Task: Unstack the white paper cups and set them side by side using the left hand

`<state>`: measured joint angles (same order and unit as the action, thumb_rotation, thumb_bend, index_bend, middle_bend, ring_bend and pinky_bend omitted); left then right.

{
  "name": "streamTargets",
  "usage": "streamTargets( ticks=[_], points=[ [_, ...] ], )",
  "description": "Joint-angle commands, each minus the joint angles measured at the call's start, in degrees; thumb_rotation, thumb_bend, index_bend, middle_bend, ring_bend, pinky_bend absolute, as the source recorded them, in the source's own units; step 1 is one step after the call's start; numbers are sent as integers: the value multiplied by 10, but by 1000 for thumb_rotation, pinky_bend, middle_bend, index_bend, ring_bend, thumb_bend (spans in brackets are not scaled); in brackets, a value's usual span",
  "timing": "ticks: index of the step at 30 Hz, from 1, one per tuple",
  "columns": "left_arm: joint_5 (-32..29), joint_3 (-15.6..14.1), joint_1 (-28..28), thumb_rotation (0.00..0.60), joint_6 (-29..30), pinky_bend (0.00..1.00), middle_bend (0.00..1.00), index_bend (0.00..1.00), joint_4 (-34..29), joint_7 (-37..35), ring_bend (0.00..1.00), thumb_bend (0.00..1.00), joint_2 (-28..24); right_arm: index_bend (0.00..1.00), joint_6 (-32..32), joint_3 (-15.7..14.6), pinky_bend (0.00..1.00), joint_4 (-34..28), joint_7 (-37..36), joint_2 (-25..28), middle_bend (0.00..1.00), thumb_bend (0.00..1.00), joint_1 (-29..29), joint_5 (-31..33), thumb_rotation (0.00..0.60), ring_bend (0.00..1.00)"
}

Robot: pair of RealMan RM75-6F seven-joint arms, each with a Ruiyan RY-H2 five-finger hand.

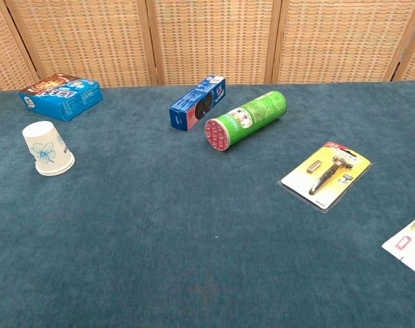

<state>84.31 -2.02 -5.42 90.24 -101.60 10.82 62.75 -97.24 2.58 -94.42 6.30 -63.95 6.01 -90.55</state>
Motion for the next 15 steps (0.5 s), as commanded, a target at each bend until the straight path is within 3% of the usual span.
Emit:
streamTargets(
  ticks=[1,9,11,15],
  points=[
    [-7,1,1,600,-10,0,0,0,-7,8,0,50,-4,0,0,0,0,-2,-1,1,0,0,1,0,600,0],
    [-21,17,-15,600,-47,0,0,0,-15,-8,0,57,-12,0,4,1,0,-4,-5,2,0,0,0,5,600,0],
    [-61,46,-74,600,-142,0,0,0,-23,-20,0,59,-42,0,6,2,0,-5,-7,3,0,0,-1,6,600,0],
    [-137,106,-159,600,-246,0,0,0,-27,0,0,60,-66,0,15,3,0,-2,-6,2,0,0,-4,12,600,0]
  ],
)
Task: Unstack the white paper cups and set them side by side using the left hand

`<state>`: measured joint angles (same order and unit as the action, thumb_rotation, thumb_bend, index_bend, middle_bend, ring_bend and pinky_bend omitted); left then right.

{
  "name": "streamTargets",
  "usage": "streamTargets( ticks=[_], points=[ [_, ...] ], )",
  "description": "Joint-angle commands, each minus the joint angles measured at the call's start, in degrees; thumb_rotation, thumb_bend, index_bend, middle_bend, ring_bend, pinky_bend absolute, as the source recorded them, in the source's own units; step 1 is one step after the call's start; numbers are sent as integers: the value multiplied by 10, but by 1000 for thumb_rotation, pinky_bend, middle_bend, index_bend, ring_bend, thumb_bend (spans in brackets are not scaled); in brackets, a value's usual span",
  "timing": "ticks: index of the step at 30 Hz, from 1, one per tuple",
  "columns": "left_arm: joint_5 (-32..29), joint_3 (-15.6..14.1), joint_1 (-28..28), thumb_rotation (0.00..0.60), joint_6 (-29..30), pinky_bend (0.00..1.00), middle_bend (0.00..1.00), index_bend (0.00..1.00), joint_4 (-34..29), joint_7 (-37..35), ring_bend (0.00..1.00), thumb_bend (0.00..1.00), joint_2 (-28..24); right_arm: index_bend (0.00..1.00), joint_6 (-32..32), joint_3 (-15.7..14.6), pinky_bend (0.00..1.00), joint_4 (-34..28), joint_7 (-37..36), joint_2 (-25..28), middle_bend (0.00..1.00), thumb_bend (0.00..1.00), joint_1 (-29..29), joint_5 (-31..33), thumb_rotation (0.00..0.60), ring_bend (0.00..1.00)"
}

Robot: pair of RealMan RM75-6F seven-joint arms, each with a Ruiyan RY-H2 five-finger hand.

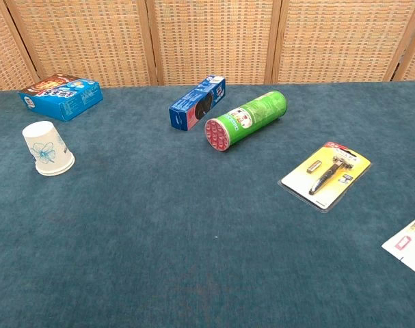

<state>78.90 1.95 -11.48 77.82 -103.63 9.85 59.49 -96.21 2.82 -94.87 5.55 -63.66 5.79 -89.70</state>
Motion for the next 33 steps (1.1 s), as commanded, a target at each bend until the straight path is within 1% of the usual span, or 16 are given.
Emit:
streamTargets(
  ticks=[1,4,6,7,10,12,15,18,21,23,27,33],
  points=[
    [-107,77,-115,600,-143,0,0,0,-1,21,0,60,-32,0,8,2,0,3,2,-2,0,0,-3,7,600,0],
    [-176,104,-166,600,-200,0,0,8,12,51,0,60,-22,0,15,4,0,6,1,-3,0,0,-6,15,600,0],
    [-222,117,-198,600,-230,0,0,49,27,69,0,60,-9,0,20,6,0,9,1,-4,0,0,-7,21,600,0],
    [-241,121,-212,600,-241,0,0,87,37,78,0,61,-1,0,22,7,0,10,0,-5,0,0,-8,24,600,0],
    [-294,126,-243,600,-260,0,0,174,59,105,0,83,18,0,27,9,0,13,-2,-6,0,0,-10,30,600,0],
    [-336,123,-267,600,-275,0,0,193,79,130,0,111,36,0,33,11,0,16,-4,-6,0,0,-12,37,600,0],
    [-380,116,-292,600,-282,0,0,197,102,157,0,132,57,0,37,13,0,18,-8,-6,0,0,-14,42,600,0],
    [-410,110,-307,600,-290,0,0,204,117,171,0,157,71,0,40,14,0,20,-11,-5,0,0,-15,46,600,0],
    [-445,98,-324,600,-298,0,0,233,142,186,0,168,93,0,45,16,0,22,-15,-5,0,0,-16,51,600,0],
    [-468,92,-333,600,-301,0,0,252,162,193,0,203,107,0,48,16,0,23,-17,-4,0,0,-17,54,600,0],
    [-493,83,-343,600,-304,0,0,273,180,197,0,227,118,0,52,17,0,24,-20,-4,0,0,-19,57,600,0],
    [-503,74,-350,600,-306,0,0,275,194,194,0,227,125,0,56,15,0,26,-20,-5,0,0,-21,57,600,0]
  ],
)
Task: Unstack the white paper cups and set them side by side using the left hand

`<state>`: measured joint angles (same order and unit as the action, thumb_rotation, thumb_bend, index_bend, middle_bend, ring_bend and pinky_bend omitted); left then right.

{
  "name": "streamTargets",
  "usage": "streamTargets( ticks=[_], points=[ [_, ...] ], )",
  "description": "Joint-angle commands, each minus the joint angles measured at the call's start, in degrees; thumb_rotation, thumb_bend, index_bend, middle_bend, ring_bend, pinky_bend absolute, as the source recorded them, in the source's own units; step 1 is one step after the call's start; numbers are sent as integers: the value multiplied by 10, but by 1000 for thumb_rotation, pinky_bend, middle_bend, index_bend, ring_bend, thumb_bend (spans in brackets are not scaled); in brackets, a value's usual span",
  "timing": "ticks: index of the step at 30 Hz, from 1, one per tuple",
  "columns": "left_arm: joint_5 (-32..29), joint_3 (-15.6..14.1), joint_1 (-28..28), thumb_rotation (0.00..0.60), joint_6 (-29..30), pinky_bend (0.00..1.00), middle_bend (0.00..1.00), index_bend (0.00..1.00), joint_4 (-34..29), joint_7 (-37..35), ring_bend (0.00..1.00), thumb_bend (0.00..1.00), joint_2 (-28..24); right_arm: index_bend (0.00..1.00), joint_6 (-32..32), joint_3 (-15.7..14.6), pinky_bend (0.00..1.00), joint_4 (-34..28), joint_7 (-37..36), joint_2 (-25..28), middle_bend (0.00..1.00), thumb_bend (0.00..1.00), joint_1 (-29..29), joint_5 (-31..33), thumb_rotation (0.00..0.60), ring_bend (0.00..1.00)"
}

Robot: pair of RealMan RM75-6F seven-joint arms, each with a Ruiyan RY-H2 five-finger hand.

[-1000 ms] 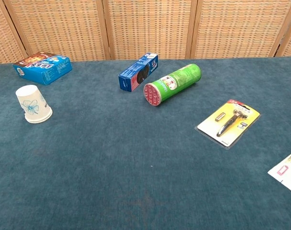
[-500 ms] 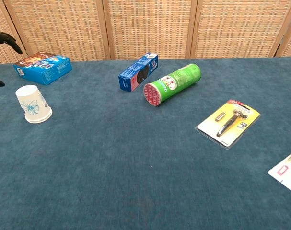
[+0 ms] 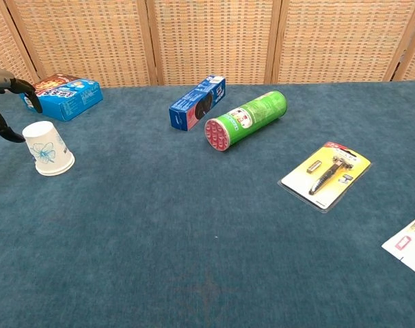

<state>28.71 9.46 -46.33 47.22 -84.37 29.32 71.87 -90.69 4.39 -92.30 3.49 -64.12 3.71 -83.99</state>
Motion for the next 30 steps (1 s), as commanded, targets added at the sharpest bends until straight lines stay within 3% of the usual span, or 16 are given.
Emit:
streamTargets(
  ticks=[1,25,30],
  points=[
    [-2,-3,-2,600,0,0,0,279,3,-2,0,227,3,0,0,-1,0,0,1,0,0,0,0,-1,600,0],
    [-32,-15,-25,600,-20,0,0,307,53,-16,0,262,32,0,11,-2,0,4,1,-3,0,0,-5,6,600,0],
    [-33,-18,-27,600,-21,0,0,351,54,-17,0,262,33,0,11,-2,0,4,0,-3,0,0,-5,6,600,0]
  ],
)
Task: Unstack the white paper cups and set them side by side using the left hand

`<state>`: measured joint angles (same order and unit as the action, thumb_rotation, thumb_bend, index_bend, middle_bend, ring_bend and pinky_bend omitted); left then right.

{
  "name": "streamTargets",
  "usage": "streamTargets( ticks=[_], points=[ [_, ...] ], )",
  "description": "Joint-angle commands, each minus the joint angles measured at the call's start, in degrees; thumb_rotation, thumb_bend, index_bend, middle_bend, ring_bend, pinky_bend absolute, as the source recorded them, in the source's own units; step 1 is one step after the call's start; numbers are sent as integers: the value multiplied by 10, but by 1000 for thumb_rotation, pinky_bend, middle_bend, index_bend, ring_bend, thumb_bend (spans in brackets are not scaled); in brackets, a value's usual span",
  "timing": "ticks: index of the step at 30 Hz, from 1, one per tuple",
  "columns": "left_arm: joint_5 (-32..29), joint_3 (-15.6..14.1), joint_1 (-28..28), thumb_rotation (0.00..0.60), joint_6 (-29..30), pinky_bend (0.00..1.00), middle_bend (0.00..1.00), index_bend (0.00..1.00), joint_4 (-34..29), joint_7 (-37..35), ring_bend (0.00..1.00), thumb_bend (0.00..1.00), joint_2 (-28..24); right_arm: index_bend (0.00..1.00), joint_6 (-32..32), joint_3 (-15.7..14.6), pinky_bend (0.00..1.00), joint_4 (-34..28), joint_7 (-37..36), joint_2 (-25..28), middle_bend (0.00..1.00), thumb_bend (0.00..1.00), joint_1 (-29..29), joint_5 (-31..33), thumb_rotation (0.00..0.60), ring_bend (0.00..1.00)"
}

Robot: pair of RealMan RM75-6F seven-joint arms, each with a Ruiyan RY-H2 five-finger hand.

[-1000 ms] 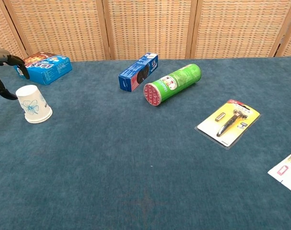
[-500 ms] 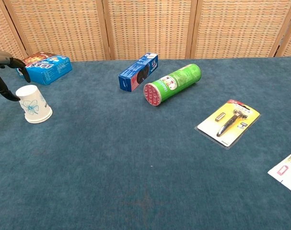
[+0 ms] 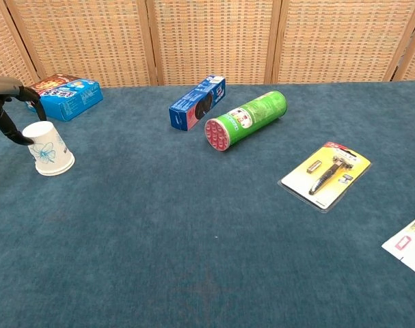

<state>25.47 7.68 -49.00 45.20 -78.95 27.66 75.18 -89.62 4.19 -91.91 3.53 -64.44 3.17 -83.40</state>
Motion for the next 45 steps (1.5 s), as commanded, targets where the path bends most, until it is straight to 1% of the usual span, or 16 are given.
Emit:
streamTargets(
  ticks=[1,6,14,23,30,34,36,38,41,45],
  points=[
    [-1,-1,-1,600,0,0,0,358,0,0,0,262,1,0,0,0,0,0,0,0,0,0,0,0,600,0],
    [-4,-2,-3,600,2,0,0,380,2,-1,0,262,2,0,1,0,0,0,-1,1,0,0,0,2,600,0],
    [-6,0,-6,600,11,0,0,381,-10,-4,0,263,-7,0,0,-1,0,-1,-3,1,0,0,0,1,600,0],
    [8,11,1,600,31,0,0,381,-74,-20,0,263,-61,0,-4,-2,0,-4,-5,4,0,0,1,-2,600,0],
    [15,15,7,600,34,0,0,381,-118,-32,0,263,-103,0,-8,-3,0,-6,-8,6,0,0,3,-6,600,0],
    [20,8,7,600,37,0,0,381,-140,-24,0,263,-125,0,-10,-4,0,-8,-8,7,0,0,4,-9,600,0],
    [7,4,5,600,23,0,0,381,-149,-24,0,263,-136,0,-11,-4,0,-9,-9,8,0,0,4,-10,600,0],
    [2,7,5,600,10,0,0,381,-150,-36,0,263,-140,0,-12,-4,0,-9,-10,8,0,0,5,-10,600,0],
    [15,9,12,600,8,0,0,381,-140,-55,0,263,-138,0,-12,-4,0,-9,-11,9,0,0,5,-10,600,0],
    [28,-1,13,600,-11,0,0,381,-136,-60,0,263,-141,0,-11,-4,0,-9,-11,9,0,0,4,-9,600,0]
  ],
)
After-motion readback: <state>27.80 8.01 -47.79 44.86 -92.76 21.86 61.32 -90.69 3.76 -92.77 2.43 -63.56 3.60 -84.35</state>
